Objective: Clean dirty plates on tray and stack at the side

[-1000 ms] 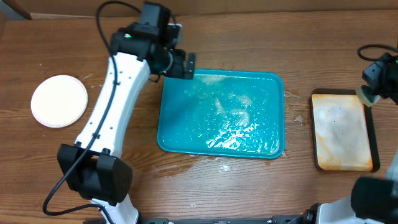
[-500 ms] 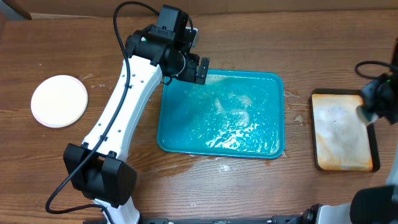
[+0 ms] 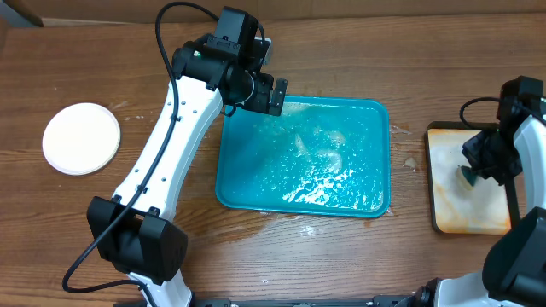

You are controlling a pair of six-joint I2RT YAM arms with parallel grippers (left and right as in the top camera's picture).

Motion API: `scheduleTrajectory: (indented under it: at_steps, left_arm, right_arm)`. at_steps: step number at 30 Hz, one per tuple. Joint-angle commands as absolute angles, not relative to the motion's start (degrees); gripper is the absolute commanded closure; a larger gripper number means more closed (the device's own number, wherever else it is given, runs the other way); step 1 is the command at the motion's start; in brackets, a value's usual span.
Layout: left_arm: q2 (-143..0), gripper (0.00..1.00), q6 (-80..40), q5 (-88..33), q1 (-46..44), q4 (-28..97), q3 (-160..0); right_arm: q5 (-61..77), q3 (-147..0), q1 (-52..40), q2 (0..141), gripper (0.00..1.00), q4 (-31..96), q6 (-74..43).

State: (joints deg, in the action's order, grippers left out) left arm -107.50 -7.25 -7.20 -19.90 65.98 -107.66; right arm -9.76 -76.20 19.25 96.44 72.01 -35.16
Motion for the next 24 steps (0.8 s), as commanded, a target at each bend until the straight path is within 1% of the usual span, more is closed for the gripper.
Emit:
scheduleTrajectory:
  at_steps: [1, 6, 8, 9, 11, 12, 13, 16, 24]
  left_arm:
    - [-108.27, 0.00, -6.20, -6.63, -19.90, 65.76, -107.98]
    - [-108.27, 0.00, -6.17, -6.46, -19.90, 65.76, -107.98]
    - [-108.27, 0.00, -6.17, -5.98, -19.90, 65.76, -107.98]
    - [-108.27, 0.00, -6.20, -5.76, -19.90, 65.78, -107.98]
    - [-108.27, 0.00, -6.17, -5.72, -19.90, 65.78, -107.98]
    - [-108.27, 0.00, -6.17, -5.72, -19.90, 65.80, -107.98]
    - [-108.27, 0.00, -6.17, -5.72, -19.90, 65.82, -107.98]
    - [-108.27, 0.00, -6.17, -5.74, -19.90, 65.80, -107.98]
    - [-108.27, 0.00, -6.42, -5.76, -19.90, 65.76, -107.98]
  right_arm:
    - [-9.26, -76.12, 19.25, 97.69, 0.96, 71.16, -35.16]
    - [-8.86, -76.12, 19.25, 98.19, 0.96, 70.06, -35.16]
    - [-8.84, -76.12, 19.25, 98.19, 0.89, 69.82, -35.18]
    - [-8.84, -76.12, 19.25, 98.19, 0.82, 69.65, -35.18]
    - [-8.86, -76.12, 19.25, 98.19, 0.51, 69.28, -35.16]
    - [-8.86, -76.12, 19.25, 98.19, 0.39, 69.04, -35.11]
    - [-8.88, -76.12, 19.25, 98.19, 0.32, 68.77, -35.09]
    - [-8.88, -76.14, 19.25, 98.19, 0.26, 67.75, -34.26]
    - [-11.97, -78.87, 19.22, 98.04, 0.24, 68.77, -33.93]
